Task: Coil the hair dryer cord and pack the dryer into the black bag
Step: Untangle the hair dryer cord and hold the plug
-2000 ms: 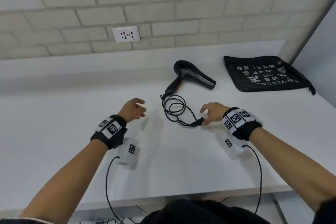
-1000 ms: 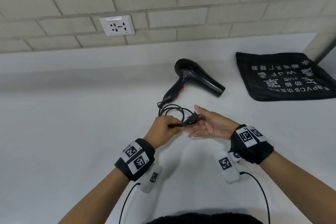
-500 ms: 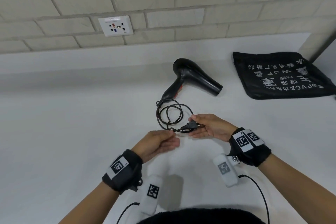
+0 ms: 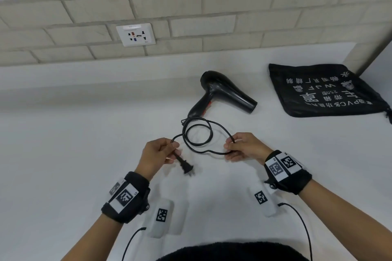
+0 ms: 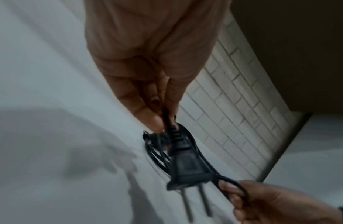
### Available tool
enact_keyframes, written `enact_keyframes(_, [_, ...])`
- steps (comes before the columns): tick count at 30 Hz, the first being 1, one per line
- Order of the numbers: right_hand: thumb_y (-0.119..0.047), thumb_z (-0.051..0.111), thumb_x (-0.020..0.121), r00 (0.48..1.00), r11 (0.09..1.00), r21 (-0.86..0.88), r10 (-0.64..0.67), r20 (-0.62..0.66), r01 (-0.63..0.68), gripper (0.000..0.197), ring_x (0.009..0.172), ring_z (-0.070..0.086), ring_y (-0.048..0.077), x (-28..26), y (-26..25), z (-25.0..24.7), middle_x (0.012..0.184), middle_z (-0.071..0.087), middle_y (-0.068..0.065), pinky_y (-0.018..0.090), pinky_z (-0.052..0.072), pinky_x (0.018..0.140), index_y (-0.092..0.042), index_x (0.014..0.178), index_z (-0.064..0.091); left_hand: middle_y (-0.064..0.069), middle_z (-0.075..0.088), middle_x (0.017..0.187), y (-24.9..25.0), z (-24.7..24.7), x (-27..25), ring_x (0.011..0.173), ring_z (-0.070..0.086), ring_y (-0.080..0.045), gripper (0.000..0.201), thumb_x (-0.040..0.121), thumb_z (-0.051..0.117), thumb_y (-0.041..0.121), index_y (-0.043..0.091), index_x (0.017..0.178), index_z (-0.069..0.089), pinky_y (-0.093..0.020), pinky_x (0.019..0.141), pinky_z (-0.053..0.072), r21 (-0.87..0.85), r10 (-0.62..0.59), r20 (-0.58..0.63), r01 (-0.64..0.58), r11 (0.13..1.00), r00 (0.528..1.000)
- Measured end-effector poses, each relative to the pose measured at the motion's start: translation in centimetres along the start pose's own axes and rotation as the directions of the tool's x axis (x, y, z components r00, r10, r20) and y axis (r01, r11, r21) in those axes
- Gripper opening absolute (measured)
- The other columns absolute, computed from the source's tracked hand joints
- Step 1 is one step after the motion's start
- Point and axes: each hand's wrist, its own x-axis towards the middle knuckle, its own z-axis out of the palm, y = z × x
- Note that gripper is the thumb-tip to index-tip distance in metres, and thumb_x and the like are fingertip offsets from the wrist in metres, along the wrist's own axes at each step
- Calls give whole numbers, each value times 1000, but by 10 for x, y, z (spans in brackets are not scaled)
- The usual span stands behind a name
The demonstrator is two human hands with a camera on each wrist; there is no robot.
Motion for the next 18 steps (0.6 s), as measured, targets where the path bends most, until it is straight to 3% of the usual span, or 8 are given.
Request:
enact_keyframes(3, [-8, 64, 83, 1000, 997, -76, 2, 21, -1, 14, 53, 66, 9, 6, -5, 0, 78, 67, 8, 20, 54, 57, -10, 93, 55, 6, 65, 55, 1, -17, -8, 53, 53, -9, 13, 89, 56, 16, 13, 85, 68, -15, 48, 46, 159, 55, 80, -67, 985, 995])
enact_keyframes(5, [-6, 64, 83, 998, 996, -89, -2, 56, 7, 15, 66, 66, 14, 10, -10, 2, 83, 66, 9, 20, 54, 61, -11, 93, 55, 7, 65, 55, 3, -25, -12, 52, 52, -4, 15, 90, 55, 17, 17, 87, 69, -14, 49, 45, 218, 79, 122, -105, 970, 989])
enact_keyframes(8, [-17, 63, 85, 996, 998, 18, -59, 62, 58, 6, 92, 63, 18, 19, -19, 6, 100, 66, 9, 28, 51, 86, -15, 89, 59, 9, 65, 56, 11, -31, -15, 52, 52, -1, 20, 92, 51, 14, 21, 88, 69, -12, 53, 46, 210, 136, 147, -165, 964, 980])
enact_keyframes(10, [-24, 60, 87, 994, 986, 146, -95, 57, 86, 7, 102, 62, 20, 24, -29, 11, 107, 67, 6, 33, 46, 96, -17, 89, 59, 8, 66, 57, 17, -32, -15, 54, 52, -1, 21, 93, 48, 10, 19, 92, 68, -12, 56, 48, 180, 160, 184, -193, 965, 970])
enact_keyframes(14, [-22, 55, 90, 982, 951, 285, -159, 102, 124, 8, 96, 65, 23, 28, -42, 22, 102, 70, 8, 28, 51, 85, -20, 83, 53, 10, 67, 62, 25, -32, -17, 59, 54, -2, 25, 94, 45, 7, 21, 96, 65, -13, 62, 50, 169, 193, 230, -235, 957, 954])
enact_keyframes(18, [-18, 50, 93, 969, 930, 342, -195, 153, 134, 4, 77, 71, 15, 29, -42, 24, 81, 75, 5, 26, 54, 80, -18, 90, 53, 6, 66, 64, 33, -31, -10, 63, 57, -8, 25, 94, 46, 5, 19, 88, 65, -14, 61, 53, 82, 287, 25, -288, 954, 958])
